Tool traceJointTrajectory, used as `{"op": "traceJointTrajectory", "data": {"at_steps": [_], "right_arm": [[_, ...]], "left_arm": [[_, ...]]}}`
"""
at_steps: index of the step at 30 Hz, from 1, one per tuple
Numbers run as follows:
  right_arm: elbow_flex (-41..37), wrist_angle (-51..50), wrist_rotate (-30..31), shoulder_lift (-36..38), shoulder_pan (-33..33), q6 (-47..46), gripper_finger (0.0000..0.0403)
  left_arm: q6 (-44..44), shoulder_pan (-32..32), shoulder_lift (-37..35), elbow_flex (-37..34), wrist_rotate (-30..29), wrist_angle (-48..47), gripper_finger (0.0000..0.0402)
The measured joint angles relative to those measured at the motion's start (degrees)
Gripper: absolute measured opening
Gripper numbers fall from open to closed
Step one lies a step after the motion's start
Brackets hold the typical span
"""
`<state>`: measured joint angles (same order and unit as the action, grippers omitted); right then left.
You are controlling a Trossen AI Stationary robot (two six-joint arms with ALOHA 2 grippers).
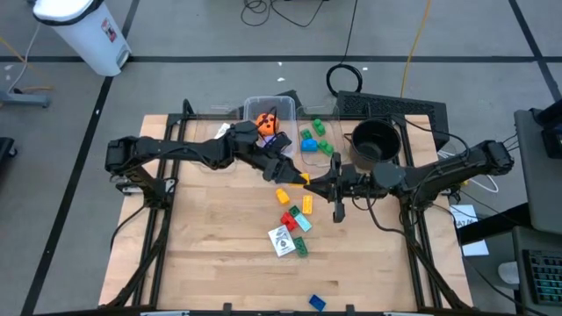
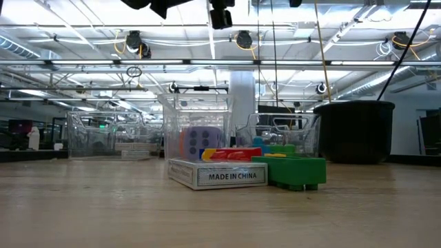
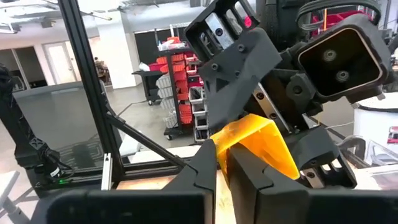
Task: Pick & Place Toys
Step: Put the left yellow game piece into the right transparent bin
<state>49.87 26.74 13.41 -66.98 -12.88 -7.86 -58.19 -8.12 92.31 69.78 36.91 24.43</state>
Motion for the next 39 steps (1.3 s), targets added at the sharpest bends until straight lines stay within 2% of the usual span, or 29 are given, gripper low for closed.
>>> {"op": "traceJointTrajectory", "data": {"at_steps": [7,11,19,24,29,35,39], "right_arm": [[0.0,1.0,0.2,0.1,0.1,0.1,0.0011],[0.0,4.5,0.0,0.1,0.5,0.0,0.0011],[-0.1,4.5,0.4,3.2,1.4,-0.2,0.0011],[-0.1,-2.5,6.4,6.3,1.9,0.0,0.0011],[-0.1,-11.5,12.0,9.6,2.9,-1.6,0.0011],[3.3,-18.4,11.6,9.3,9.1,-3.5,0.0011],[8.0,-24.8,3.7,6.2,16.8,-3.7,0.0011]], "left_arm": [[-0.3,-1.1,0.0,0.0,0.6,4.8,0.0243],[-1.0,-3.3,0.0,0.0,0.7,10.3,0.0249],[-2.5,-9.6,-0.1,0.2,0.4,23.0,0.025],[-3.4,-13.3,-1.7,0.2,0.4,24.1,0.025],[-2.2,-14.0,-3.8,0.2,1.1,23.9,0.025],[-1.1,-11.7,-5.8,0.1,3.6,23.8,0.025],[0.3,-8.4,-6.9,0.1,4.2,23.8,0.025]]}}
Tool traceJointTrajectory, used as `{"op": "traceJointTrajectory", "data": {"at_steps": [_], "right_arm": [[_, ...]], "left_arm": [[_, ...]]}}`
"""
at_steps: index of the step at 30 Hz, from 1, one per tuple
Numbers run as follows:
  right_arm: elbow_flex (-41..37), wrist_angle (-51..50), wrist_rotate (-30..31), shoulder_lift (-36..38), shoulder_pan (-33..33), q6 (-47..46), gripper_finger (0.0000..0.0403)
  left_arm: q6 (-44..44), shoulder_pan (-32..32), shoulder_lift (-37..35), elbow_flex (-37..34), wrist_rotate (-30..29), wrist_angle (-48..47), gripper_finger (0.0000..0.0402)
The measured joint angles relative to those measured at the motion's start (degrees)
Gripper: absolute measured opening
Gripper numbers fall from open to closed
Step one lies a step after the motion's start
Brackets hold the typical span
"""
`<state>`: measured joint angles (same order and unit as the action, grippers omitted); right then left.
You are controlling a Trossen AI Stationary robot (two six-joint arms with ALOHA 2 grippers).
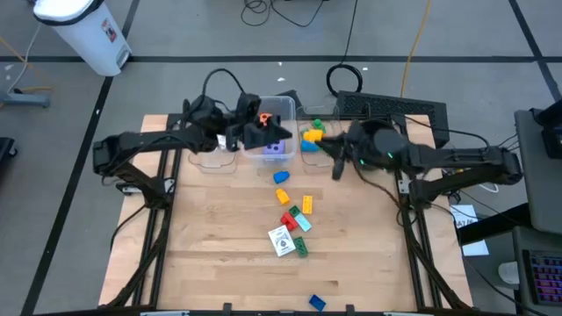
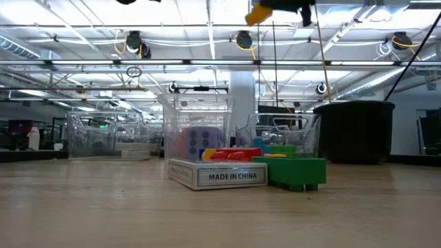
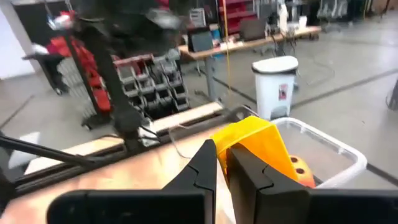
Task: Pick & Place Toys
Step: Put the left yellow game piece into the right transparent bin
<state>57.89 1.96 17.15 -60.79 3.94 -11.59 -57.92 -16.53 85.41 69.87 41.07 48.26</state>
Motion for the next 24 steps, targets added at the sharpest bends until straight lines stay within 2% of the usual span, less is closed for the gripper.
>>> {"op": "traceJointTrajectory", "data": {"at_steps": [6,14,18,24], "right_arm": [[8.6,-13.7,-8.6,-7.5,12.3,-1.0,0.0011],[19.7,-34.0,-18.2,-23.0,25.2,7.2,0.0011],[21.0,-35.5,-23.2,-29.8,29.2,12.2,0.0011],[21.2,-35.4,-23.5,-36.9,32.6,19.0,0.0011]], "left_arm": [[1.3,4.4,-0.1,0.0,0.1,-0.1,0.025],[3.6,7.2,-0.1,0.0,-0.8,0.0,0.025],[4.3,6.5,-0.1,0.0,-3.6,-0.1,0.025],[5.3,4.8,-0.1,0.0,-8.7,0.0,0.025]]}}
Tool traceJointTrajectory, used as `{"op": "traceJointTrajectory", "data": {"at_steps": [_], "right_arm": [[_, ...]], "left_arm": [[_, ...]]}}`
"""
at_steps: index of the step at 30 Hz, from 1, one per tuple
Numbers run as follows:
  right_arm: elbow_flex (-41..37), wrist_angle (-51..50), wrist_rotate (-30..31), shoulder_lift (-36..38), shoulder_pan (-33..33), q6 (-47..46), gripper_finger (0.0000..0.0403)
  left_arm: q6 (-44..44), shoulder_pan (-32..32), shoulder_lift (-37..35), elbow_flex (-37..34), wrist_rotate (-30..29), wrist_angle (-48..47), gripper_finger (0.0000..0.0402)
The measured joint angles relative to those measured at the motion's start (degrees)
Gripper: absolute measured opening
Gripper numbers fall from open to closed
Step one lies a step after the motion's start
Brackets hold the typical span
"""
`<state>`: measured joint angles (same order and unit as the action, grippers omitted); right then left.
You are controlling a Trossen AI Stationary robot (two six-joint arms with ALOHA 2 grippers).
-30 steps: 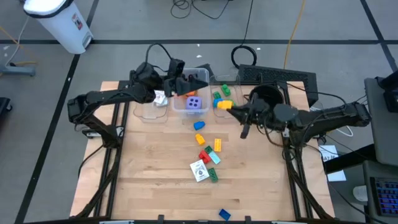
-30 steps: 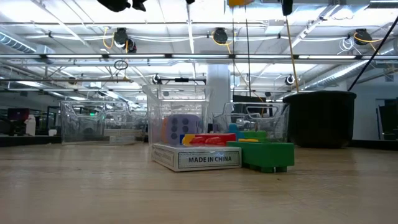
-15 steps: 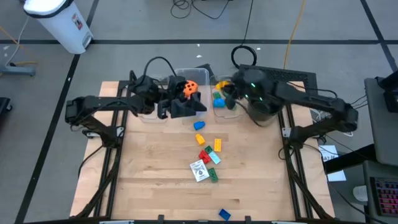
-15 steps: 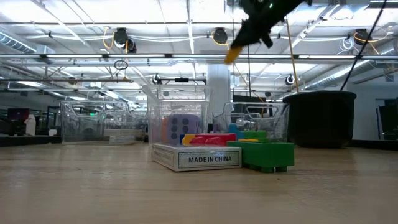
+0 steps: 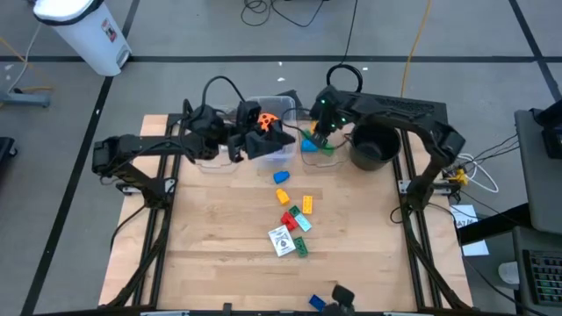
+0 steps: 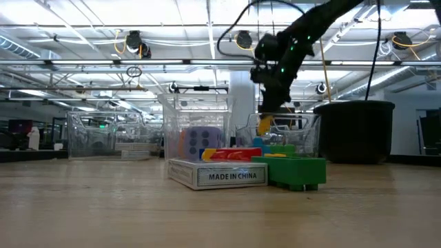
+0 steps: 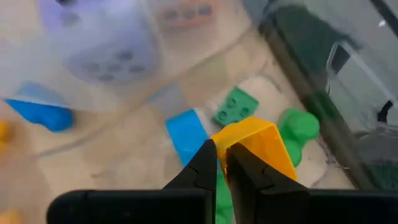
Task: Pick & Place Toys
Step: Put the left yellow game piece into the right transparent bin
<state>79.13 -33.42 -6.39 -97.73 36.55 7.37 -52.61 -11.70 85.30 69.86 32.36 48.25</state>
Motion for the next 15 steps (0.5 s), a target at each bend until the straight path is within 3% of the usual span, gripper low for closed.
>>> {"op": "traceJointTrajectory", "data": {"at_steps": [6,15], "right_arm": [[0.0,1.5,-2.7,-5.4,1.7,4.8,0.0011],[0.0,2.4,-2.7,-8.1,2.1,7.9,0.0012]], "left_arm": [[-1.1,-1.7,0.0,0.0,-6.3,0.0,0.025],[-1.6,-2.0,0.0,0.0,-9.5,-0.2,0.025]]}}
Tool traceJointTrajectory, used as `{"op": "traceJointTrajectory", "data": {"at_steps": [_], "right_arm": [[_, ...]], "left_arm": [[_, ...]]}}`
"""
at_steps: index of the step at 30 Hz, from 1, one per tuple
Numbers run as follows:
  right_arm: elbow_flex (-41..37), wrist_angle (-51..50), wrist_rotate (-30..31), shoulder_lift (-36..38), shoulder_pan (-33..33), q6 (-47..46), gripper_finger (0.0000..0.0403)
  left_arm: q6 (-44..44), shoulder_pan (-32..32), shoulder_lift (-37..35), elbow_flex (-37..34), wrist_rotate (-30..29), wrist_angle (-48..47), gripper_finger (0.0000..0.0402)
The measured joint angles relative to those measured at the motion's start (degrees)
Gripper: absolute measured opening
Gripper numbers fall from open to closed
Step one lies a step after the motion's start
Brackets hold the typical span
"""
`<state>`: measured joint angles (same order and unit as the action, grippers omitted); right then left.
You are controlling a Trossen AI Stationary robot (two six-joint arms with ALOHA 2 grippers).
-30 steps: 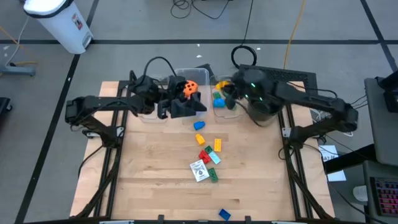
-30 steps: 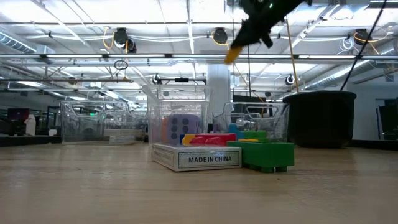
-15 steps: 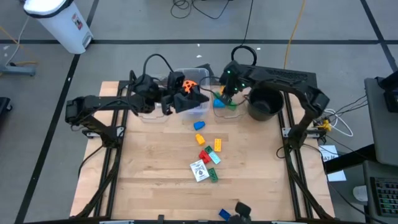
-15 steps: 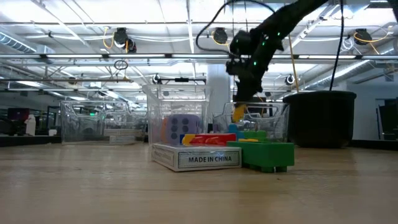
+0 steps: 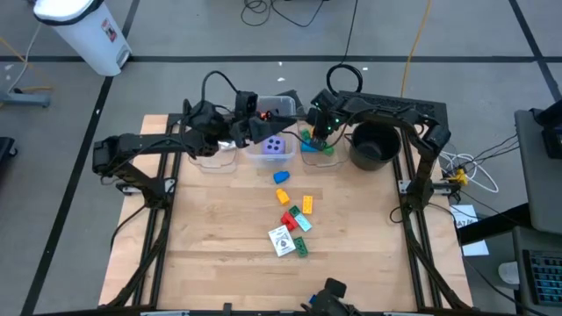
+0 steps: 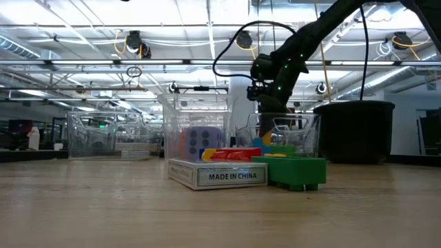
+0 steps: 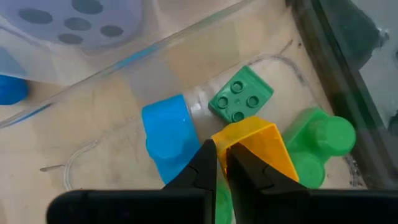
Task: Pick & Place Toys
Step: Put the left yellow game piece into the right transparent bin, then put the red game piece into the right transparent bin
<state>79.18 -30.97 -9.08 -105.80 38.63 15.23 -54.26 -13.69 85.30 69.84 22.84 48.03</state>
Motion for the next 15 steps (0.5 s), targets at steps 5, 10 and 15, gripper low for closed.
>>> {"op": "traceJointTrajectory", "data": {"at_steps": [5,10,15], "right_arm": [[0.0,0.3,0.1,0.0,0.0,0.7,0.0035],[-0.1,0.5,1.6,0.7,0.2,0.7,0.0085],[-0.1,0.9,1.8,4.1,0.2,0.6,0.0134]], "left_arm": [[1.2,-0.3,0.0,0.0,-0.9,-0.2,0.025],[1.5,-0.3,0.0,0.0,-1.0,-0.2,0.025],[3.4,0.3,0.0,0.0,-1.0,-1.6,0.025]]}}
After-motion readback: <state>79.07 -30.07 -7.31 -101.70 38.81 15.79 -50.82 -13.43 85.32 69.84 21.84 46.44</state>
